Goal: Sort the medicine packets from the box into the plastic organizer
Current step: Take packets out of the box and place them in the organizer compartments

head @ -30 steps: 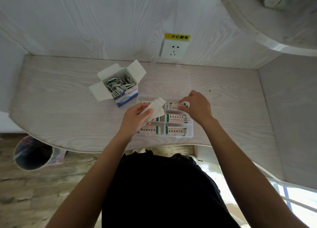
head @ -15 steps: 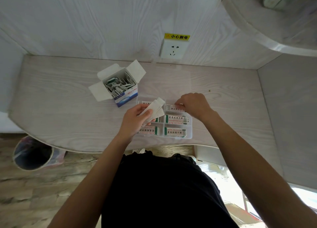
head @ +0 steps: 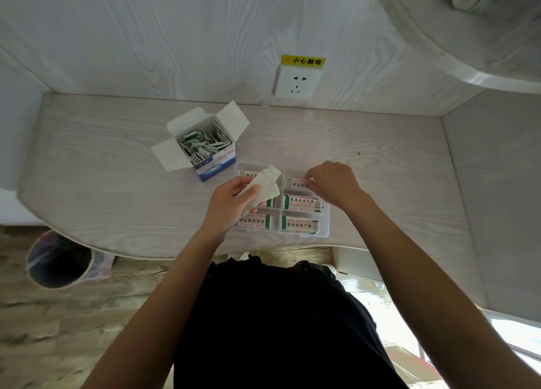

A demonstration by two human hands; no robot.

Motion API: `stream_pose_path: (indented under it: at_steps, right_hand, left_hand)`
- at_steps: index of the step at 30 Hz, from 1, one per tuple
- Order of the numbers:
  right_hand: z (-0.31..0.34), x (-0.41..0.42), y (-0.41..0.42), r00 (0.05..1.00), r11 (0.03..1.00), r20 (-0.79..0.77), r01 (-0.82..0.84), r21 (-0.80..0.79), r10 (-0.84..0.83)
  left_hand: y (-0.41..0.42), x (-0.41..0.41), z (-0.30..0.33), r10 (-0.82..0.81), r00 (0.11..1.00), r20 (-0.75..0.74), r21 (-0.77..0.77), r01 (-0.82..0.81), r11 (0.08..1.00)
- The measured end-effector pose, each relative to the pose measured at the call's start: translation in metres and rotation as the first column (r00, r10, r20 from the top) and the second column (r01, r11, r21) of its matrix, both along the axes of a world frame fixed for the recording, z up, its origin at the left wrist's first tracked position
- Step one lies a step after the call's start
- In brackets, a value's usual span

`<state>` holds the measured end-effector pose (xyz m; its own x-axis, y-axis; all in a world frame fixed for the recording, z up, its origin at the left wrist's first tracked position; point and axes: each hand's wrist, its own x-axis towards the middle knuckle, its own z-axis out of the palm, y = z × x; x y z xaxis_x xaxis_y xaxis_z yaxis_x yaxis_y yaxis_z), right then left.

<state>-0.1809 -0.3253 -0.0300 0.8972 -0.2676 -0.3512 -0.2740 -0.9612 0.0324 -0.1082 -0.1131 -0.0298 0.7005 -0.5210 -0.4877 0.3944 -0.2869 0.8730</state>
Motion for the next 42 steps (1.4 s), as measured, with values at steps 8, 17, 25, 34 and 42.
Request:
stream_pose_path:
  at_steps: [8,17,25,34,42]
  right_hand:
    - [-0.004,-0.001,0.006,0.963,0.927,0.069,0.228,0.298,-0.26]
    - [0.023,-0.013,0.041,0.805,0.414,0.045,0.255,0.874,-0.592]
    - [0.02,-0.017,0.068,0.833,0.333,-0.037,0.261,0.906,-0.552]
    - [0.029,-0.021,0.061,0.685,-0.093,-0.27,0.285,0.954,-0.676]
    - [0.029,-0.033,0.035,0.642,0.084,-0.093,0.24,0.967,-0.761]
  left_hand:
    - [-0.002,-0.001,0.001,-0.026,1.0,0.006,0.003,0.026,1.0]
    - [-0.004,-0.006,0.002,-0.076,0.993,0.085,0.013,0.075,0.997]
    - [-0.005,-0.007,0.005,-0.147,0.969,0.197,-0.003,0.15,0.989]
    - [-0.01,-0.004,0.003,-0.346,0.361,0.866,0.247,0.293,0.924]
    - [-0.036,0.0,0.003,-0.293,0.369,0.882,0.144,0.381,0.913]
